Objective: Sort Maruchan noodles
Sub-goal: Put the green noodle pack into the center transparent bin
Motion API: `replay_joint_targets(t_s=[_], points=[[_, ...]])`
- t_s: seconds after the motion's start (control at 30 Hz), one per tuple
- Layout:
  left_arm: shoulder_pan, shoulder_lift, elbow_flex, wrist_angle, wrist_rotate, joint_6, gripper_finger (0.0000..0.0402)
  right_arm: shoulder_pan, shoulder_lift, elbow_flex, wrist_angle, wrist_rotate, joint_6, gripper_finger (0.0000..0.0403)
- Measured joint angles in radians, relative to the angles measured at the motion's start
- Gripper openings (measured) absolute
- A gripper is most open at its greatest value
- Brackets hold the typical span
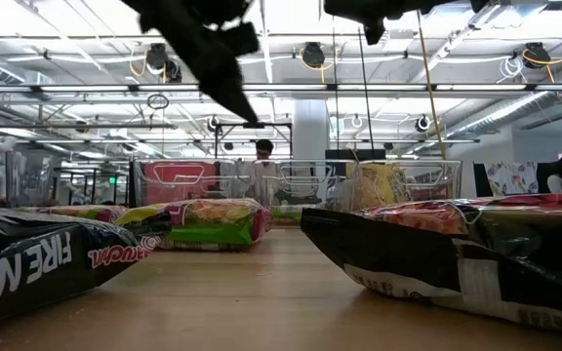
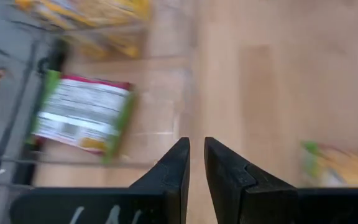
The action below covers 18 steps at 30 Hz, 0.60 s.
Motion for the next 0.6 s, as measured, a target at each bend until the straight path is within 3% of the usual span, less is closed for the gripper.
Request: replay_joint_targets(t_s=[0.1,0.3,0.6], points=[[0.063,0.084,0.113,-0.001,0.037,0.04,0.0056,0.0,0.0,0.0,-0.002,0.0,-0.005,0.0038],[0.159,0.253,0.375,-0.047,0.209,0.075,0.0056,0.0,0.0,0.0,-0.021,-0.003,-0.01,0.0038],[0.232,0.497,0.738,-0.382,0.281,-0.008,0.0056,0.0,-0.013,-0.001,-0.041,-0.001,-0.035,0.0038]])
